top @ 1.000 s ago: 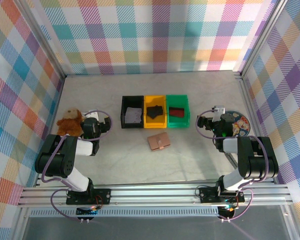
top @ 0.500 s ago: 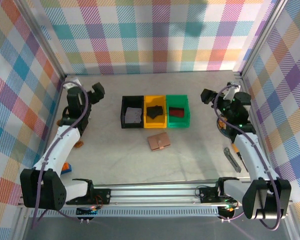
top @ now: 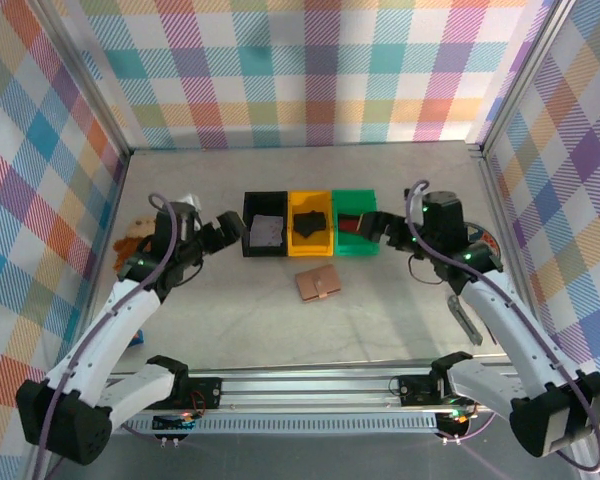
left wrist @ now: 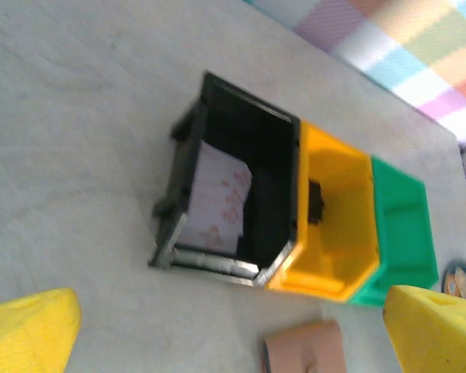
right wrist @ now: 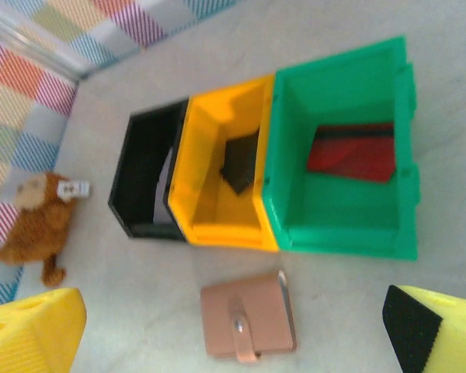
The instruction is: Take the credit cards out of the card holder
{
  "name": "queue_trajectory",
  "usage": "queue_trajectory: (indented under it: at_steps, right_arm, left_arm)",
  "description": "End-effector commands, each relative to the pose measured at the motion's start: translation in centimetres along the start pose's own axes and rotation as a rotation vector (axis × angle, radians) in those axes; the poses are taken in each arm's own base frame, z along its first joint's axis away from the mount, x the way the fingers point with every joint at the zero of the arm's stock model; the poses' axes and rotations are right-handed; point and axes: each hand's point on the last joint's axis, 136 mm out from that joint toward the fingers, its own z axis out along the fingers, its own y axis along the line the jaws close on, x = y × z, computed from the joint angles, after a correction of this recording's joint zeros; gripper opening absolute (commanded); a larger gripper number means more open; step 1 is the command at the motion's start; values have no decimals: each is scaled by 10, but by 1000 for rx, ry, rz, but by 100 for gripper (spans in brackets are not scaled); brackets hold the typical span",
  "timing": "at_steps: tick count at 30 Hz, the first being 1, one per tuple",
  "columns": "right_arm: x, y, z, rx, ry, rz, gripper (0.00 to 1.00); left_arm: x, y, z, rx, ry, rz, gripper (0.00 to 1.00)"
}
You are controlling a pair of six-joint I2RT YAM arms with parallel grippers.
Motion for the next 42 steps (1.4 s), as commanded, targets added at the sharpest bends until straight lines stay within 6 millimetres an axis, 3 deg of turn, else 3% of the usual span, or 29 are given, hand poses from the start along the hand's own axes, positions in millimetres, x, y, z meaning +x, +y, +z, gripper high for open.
queue_trajectory:
  at_steps: [1, 8, 17, 29, 35, 42]
  right_arm:
    - [27, -10, -3, 146, 62, -45, 99]
    - [76, 17, 5, 175, 178, -141, 99]
    - [119, 46, 23, 204, 279, -271, 99]
    - [150, 56, 44, 189, 389, -310, 99]
    - [162, 54, 56, 206, 443, -328, 84]
    - [168, 51, 70, 242, 474, -348, 76]
  left_arm:
    - [35, 23, -8, -85, 62, 4, 100]
    - [83, 35, -5, -140, 177, 58, 100]
    - [118, 39, 0, -175, 236, 139, 100]
    - [149, 38, 9, -157, 310, 150, 100]
    - [158, 32, 12, -123, 326, 158, 100]
    - [167, 26, 17, -60, 335, 177, 100]
